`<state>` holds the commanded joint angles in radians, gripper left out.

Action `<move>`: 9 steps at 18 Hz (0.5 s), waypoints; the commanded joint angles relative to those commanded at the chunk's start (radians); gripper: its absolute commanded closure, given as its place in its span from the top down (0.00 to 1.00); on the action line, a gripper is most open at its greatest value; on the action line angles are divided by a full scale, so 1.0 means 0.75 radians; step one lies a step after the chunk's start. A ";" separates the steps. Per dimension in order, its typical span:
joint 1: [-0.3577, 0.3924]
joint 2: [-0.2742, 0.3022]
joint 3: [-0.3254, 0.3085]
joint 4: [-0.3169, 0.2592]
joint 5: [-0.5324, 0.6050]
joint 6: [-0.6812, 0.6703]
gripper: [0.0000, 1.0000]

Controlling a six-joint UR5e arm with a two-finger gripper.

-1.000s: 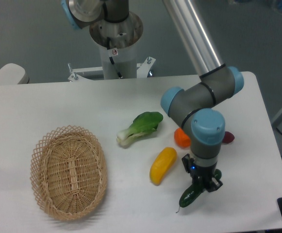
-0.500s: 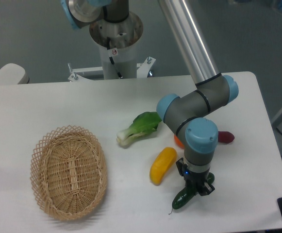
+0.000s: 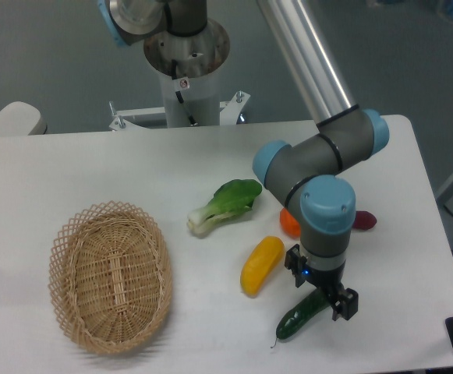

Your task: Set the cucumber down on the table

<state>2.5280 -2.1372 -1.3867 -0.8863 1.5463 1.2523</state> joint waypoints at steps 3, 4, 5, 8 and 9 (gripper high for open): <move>-0.063 0.072 -0.004 -0.080 0.002 -0.137 1.00; -0.096 0.096 -0.010 -0.102 0.004 -0.199 1.00; -0.139 0.115 -0.014 -0.125 0.014 -0.278 1.00; -0.272 0.160 -0.012 -0.135 0.076 -0.616 1.00; -0.304 0.170 -0.014 -0.139 0.076 -0.673 1.00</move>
<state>2.2997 -2.0096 -1.3974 -0.9909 1.6030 0.7475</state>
